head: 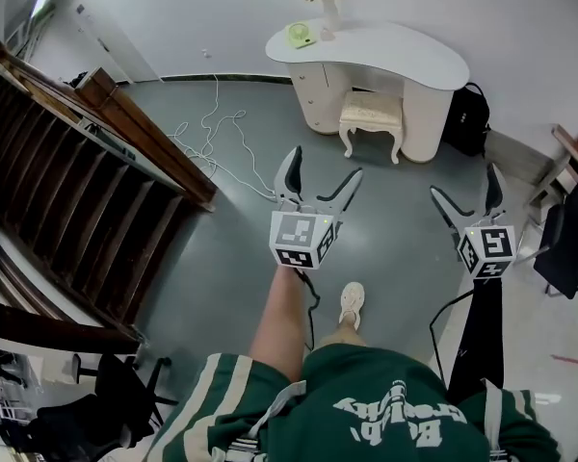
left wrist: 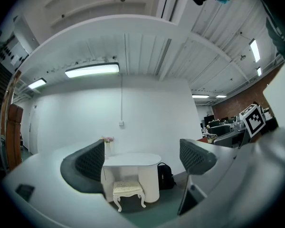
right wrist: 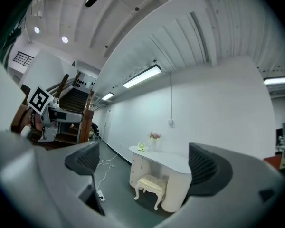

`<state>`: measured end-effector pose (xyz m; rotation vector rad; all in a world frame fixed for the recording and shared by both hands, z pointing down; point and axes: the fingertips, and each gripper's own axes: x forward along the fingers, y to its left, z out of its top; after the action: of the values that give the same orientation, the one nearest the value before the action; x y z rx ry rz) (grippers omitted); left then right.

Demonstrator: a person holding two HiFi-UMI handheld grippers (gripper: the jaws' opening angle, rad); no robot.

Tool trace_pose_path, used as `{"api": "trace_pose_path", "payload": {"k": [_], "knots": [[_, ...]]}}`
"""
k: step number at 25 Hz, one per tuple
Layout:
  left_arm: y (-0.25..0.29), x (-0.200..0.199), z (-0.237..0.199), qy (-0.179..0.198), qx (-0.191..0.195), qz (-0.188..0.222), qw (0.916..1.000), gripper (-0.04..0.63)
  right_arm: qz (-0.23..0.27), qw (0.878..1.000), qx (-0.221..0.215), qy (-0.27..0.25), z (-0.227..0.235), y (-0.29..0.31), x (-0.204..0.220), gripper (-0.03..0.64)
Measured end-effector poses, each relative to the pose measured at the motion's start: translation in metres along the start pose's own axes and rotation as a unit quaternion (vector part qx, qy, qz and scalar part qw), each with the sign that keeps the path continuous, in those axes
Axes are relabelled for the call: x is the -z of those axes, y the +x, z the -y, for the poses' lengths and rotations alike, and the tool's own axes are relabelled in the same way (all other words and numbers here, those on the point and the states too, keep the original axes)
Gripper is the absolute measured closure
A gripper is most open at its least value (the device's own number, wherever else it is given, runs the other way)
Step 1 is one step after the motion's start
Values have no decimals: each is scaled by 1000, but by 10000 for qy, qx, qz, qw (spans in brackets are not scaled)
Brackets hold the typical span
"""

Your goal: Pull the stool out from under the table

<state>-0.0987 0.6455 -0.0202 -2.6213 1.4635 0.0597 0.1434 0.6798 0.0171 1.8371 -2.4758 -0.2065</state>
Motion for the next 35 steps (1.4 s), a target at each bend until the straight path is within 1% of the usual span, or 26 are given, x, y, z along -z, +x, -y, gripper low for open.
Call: {"api": "trace_pose_path", "payload": {"k": [5,9,14,17,25,31,35], "knots": [[54,14,-42,-43,160,-82,9998,120,-113,9998,172,54,11,61,7,20],[99,28,-72,-45,347,-191,9992,120,-189,9995,230,81,15,110,10,21],[148,46,-97,-102,609,-291,9977,120,-291,9991,312,54,20,158,21,21],[169,58,-110,-112,698,-346,9969,120,-344,9988,336,52,21,180,29,21],[211,74,-133,-28,787,-399,9961,120,-458,9982,377,-28,31,224,39,23],[224,77,-148,1,760,-376,9964,120,-477,9981,391,-56,34,247,42,25],[228,77,-162,-58,693,-339,9970,120,-464,9983,352,-100,30,258,40,23]]}}
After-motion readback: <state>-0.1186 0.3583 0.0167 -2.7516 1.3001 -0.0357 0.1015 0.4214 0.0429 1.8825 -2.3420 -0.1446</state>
